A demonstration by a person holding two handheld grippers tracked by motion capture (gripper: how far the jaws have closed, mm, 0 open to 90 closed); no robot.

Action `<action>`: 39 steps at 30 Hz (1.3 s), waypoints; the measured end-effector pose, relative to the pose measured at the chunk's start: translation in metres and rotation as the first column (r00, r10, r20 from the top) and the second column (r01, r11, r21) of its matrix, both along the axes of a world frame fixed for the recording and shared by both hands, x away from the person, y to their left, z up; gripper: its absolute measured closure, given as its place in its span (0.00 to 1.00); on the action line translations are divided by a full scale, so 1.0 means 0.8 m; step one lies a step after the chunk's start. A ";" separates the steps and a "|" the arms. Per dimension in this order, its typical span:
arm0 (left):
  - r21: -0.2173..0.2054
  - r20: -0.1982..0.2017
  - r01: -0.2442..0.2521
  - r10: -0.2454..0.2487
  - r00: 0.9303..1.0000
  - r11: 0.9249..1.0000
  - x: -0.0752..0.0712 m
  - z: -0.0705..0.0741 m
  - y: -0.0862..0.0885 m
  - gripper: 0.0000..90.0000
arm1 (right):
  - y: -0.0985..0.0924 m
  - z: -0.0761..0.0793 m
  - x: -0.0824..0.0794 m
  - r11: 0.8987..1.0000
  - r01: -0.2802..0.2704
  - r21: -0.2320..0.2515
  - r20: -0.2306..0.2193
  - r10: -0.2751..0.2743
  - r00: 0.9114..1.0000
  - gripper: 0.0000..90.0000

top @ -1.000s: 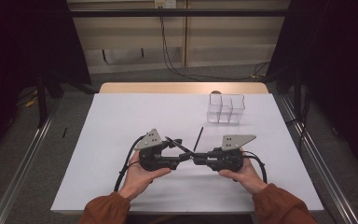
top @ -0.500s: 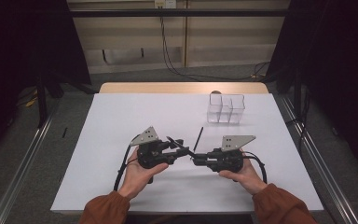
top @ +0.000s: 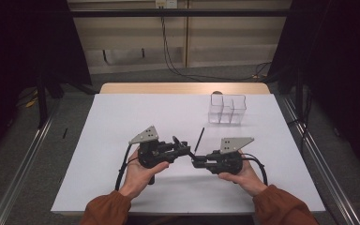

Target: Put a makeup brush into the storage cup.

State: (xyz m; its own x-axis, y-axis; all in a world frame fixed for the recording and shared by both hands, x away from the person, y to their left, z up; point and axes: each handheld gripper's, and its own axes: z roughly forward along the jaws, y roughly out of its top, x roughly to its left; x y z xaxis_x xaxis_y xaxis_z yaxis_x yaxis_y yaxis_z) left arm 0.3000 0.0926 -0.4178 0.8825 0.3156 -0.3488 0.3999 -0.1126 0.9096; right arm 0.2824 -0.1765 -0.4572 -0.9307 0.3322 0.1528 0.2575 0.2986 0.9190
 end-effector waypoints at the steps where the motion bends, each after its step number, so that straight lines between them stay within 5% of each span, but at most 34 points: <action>1: 0.004 -0.003 0.002 -0.002 1.000 1.000 0.000 0.000 -0.001 0.82 | 0.001 -0.001 0.000 1.000 0.001 -0.004 -0.002 -0.001 1.000 0.88; 23: 0.032 0.008 0.007 -0.008 1.000 0.999 -0.001 0.009 0.000 0.84 | 0.001 0.000 0.000 1.000 0.013 0.017 -0.017 -0.012 1.000 0.73; 39: 0.025 0.016 -0.013 0.012 1.000 1.000 0.002 0.018 0.013 0.85 | -0.005 0.005 -0.001 0.999 0.050 0.017 -0.030 -0.050 0.998 0.30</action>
